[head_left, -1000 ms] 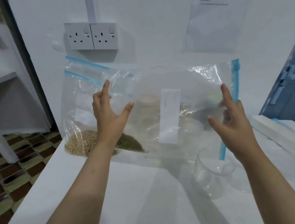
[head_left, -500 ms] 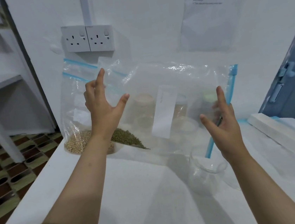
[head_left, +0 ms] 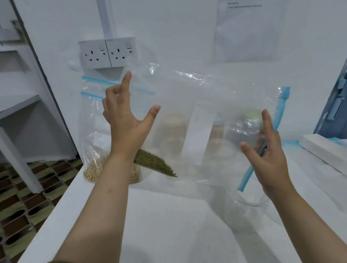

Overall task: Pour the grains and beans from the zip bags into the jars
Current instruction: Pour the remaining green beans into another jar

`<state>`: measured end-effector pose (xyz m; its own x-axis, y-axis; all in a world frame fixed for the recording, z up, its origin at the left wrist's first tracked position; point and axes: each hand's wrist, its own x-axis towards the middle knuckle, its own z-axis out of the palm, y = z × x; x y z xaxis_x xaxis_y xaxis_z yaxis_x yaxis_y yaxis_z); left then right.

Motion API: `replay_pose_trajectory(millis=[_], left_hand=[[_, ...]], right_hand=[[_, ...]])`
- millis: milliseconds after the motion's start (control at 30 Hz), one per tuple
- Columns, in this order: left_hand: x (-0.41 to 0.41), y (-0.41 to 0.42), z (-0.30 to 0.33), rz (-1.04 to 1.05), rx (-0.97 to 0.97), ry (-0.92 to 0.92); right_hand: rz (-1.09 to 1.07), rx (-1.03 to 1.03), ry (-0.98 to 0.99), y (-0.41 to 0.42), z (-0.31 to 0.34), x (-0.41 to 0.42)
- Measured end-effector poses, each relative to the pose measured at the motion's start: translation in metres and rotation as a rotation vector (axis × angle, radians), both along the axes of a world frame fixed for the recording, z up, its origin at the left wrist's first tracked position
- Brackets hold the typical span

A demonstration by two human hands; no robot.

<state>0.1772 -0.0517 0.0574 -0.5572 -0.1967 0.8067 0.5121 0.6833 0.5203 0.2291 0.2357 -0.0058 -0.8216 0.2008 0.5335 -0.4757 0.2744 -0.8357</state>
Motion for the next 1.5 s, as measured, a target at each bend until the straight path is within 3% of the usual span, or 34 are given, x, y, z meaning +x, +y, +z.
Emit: replay_pose_trajectory(millis=[600, 1500], left_hand=[[-0.002, 0.012, 0.035, -0.055, -0.042, 0.070], [-0.010, 0.029, 0.033, -0.033, -0.141, 0.085]], right_hand=[[-0.067, -0.022, -0.006, 0.000, 0.002, 0.002], [-0.091, -0.030, -0.102, 0.008, -0.015, 0.013]])
